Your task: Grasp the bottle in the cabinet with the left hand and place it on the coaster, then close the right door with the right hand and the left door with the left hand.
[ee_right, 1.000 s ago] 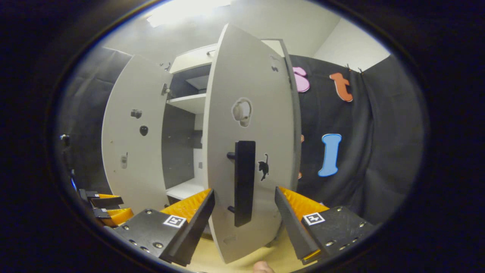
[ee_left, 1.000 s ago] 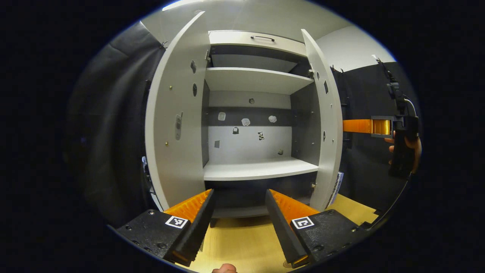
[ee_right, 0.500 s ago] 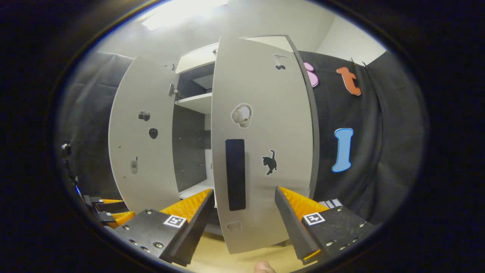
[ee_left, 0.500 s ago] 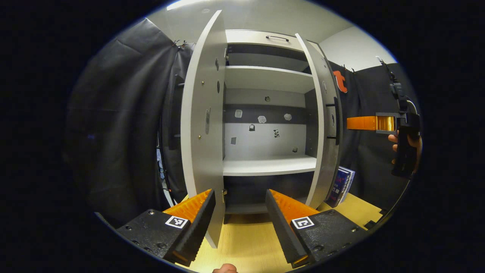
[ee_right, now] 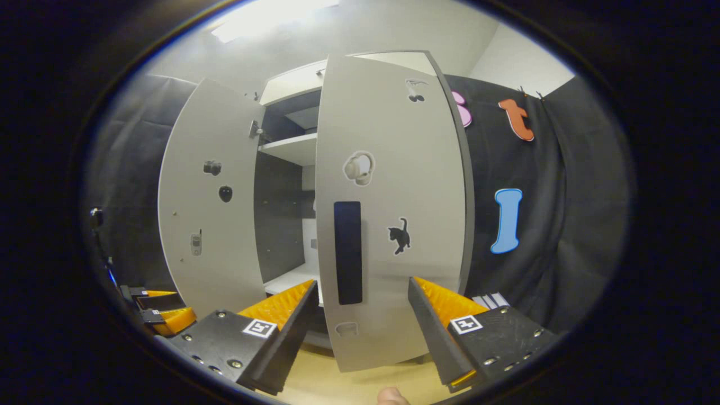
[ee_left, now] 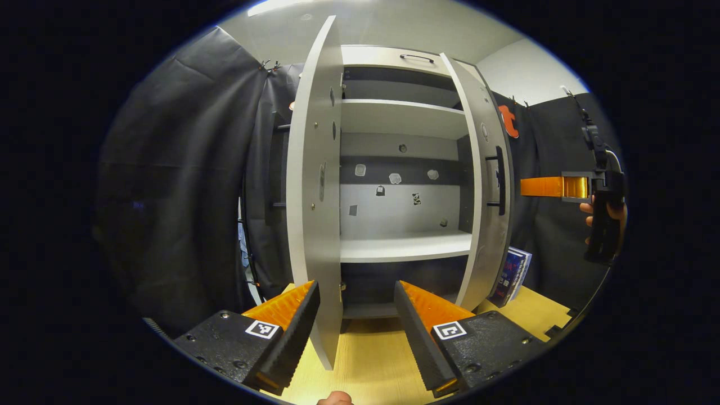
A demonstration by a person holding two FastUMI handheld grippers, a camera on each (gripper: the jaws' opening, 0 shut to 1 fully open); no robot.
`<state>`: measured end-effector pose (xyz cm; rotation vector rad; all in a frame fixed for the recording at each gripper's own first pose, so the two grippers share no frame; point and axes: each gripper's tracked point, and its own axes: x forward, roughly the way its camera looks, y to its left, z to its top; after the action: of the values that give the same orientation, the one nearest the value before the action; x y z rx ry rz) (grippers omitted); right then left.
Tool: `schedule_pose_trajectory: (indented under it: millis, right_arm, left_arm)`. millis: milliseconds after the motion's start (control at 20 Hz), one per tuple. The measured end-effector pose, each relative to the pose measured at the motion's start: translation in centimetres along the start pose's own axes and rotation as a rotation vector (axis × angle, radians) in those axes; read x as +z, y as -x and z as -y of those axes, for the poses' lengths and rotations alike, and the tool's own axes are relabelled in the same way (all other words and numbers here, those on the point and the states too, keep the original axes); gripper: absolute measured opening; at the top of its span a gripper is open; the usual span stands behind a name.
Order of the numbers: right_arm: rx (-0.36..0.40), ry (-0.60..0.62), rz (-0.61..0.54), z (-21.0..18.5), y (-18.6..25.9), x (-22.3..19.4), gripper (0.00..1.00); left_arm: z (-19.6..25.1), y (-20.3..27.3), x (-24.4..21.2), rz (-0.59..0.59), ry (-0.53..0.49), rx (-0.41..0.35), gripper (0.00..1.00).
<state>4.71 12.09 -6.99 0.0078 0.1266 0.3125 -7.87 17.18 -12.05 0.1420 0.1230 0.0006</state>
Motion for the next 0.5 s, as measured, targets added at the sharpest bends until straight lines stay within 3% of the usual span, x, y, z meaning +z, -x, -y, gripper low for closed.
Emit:
schedule_pose_trajectory:
  millis: [50, 200, 250, 350, 400, 450, 500]
  right_arm:
    - [-0.001, 0.001, -0.002, -0.2, -0.1, -0.2, 0.96]
    - [-0.002, 0.0, -0.003, -1.1, 0.0, -0.3, 0.96]
    - [-0.003, 0.0, -0.005, -1.1, -0.1, -0.4, 0.96]
    - [-0.006, -0.002, -0.006, -1.2, -0.1, -0.5, 0.96]
    - [-0.007, -0.003, -0.007, -1.3, -0.1, -0.7, 0.96]
    - [-0.008, -0.005, -0.008, -1.4, -0.1, -0.7, 0.96]
    - [-0.009, -0.006, -0.009, -1.5, -0.1, -0.9, 0.96]
  left_arm:
    - [-0.2, -0.1, 0.0, -0.001, -0.002, 0.001, 0.8]
    - [-0.9, 0.0, 0.0, -0.002, -0.005, 0.002, 0.8]
    - [-1.2, 0.1, 0.0, -0.003, -0.006, 0.004, 0.84]
    - [-1.9, 0.3, -0.1, -0.003, -0.007, 0.009, 0.84]
    - [-2.3, 0.4, -0.1, -0.004, -0.007, 0.012, 0.8]
    - [-2.7, 0.4, -0.2, -0.005, -0.007, 0.016, 0.84]
    - [-3.1, 0.6, -0.3, -0.006, -0.007, 0.02, 0.8]
